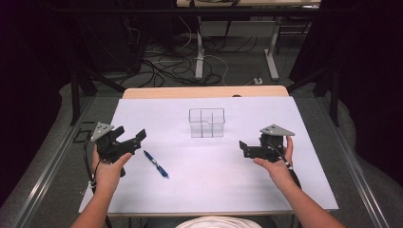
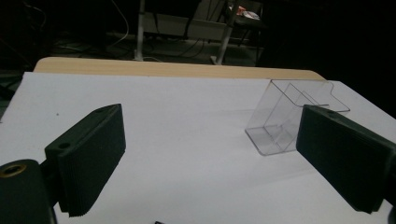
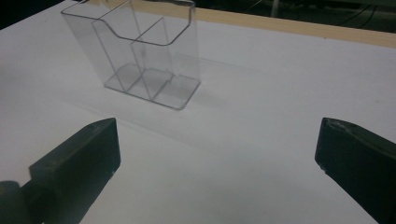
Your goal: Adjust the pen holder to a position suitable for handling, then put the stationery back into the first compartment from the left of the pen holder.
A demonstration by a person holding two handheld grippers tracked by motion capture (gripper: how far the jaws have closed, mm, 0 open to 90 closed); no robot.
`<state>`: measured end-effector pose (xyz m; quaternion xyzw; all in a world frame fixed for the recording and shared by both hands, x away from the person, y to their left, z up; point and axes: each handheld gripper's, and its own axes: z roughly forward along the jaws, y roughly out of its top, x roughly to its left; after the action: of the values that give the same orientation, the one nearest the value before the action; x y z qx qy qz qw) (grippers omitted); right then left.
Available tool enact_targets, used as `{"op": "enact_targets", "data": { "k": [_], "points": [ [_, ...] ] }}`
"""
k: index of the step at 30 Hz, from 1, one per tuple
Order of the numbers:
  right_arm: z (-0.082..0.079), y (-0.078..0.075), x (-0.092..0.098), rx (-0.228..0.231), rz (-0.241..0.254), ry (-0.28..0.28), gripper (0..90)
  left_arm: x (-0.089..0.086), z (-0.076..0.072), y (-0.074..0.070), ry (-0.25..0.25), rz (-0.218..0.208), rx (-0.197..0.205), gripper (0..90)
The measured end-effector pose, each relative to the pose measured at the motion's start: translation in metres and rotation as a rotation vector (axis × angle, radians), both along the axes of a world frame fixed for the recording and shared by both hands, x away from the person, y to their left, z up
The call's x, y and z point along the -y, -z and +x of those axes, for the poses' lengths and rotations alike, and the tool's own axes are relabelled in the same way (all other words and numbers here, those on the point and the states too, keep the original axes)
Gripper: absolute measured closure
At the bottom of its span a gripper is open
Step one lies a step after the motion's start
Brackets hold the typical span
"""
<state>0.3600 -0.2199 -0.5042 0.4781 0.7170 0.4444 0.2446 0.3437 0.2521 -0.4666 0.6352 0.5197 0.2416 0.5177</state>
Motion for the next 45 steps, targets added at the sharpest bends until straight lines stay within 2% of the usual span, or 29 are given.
{"op": "enact_targets", "data": {
  "k": [1,6,10,11,13,19,22,24,26,32,38,39,41,43,44,45],
  "points": [
    [-0.001,0.0,-0.009,-0.004,0.002,-0.022,0.0,-0.002,0.0,0.0,-0.005,0.001,0.008,8.7],
    [-0.001,-0.001,-0.025,0.015,-0.001,-0.065,0.0,-0.01,0.0,0.001,-0.031,-0.02,0.014,9.3],
    [0.001,-0.003,-0.041,0.047,0.028,-0.084,0.0,-0.014,0.0,0.002,-0.038,-0.041,0.013,9.6],
    [0.002,-0.003,-0.045,0.067,0.022,-0.08,0.0,-0.015,0.0,0.002,-0.038,-0.039,0.014,9.6],
    [0.003,-0.002,-0.054,0.08,0.025,-0.087,0.0,-0.016,0.0,0.002,-0.036,-0.04,0.017,9.6],
    [0.008,-0.004,-0.081,0.093,0.039,-0.137,1.8,-0.02,-0.001,0.002,-0.048,-0.039,0.016,9.6],
    [0.01,-0.008,-0.093,0.07,0.029,-0.171,9.0,-0.022,-0.001,0.003,-0.058,-0.045,0.016,9.6],
    [0.011,-0.011,-0.101,0.072,0.029,-0.175,15.1,-0.023,0.0,0.003,-0.064,-0.052,0.015,9.6],
    [0.012,-0.013,-0.106,0.056,0.038,-0.196,15.1,-0.024,0.0,0.004,-0.065,-0.051,0.012,9.7],
    [0.016,-0.017,-0.123,-0.016,0.0,-0.203,19.8,-0.026,0.0,0.005,-0.077,-0.048,0.004,10.0],
    [0.018,-0.016,-0.146,-0.045,0.009,-0.238,24.3,-0.031,0.0,0.007,-0.092,-0.057,-0.005,10.6],
    [0.018,-0.017,-0.15,-0.067,0.006,-0.249,24.2,-0.031,0.0,0.007,-0.091,-0.056,-0.007,10.8],
    [0.018,-0.017,-0.158,-0.065,0.005,-0.259,23.0,-0.031,0.0,0.008,-0.093,-0.056,-0.006,10.8],
    [0.019,-0.017,-0.166,-0.059,0.006,-0.276,25.3,-0.032,0.001,0.009,-0.093,-0.056,-0.007,10.9],
    [0.019,-0.017,-0.17,-0.089,0.006,-0.285,26.7,-0.031,0.001,0.009,-0.094,-0.058,-0.01,10.9],
    [0.019,-0.017,-0.173,-0.094,0.003,-0.299,26.9,-0.031,0.001,0.01,-0.094,-0.059,-0.015,11.0]
  ]
}}
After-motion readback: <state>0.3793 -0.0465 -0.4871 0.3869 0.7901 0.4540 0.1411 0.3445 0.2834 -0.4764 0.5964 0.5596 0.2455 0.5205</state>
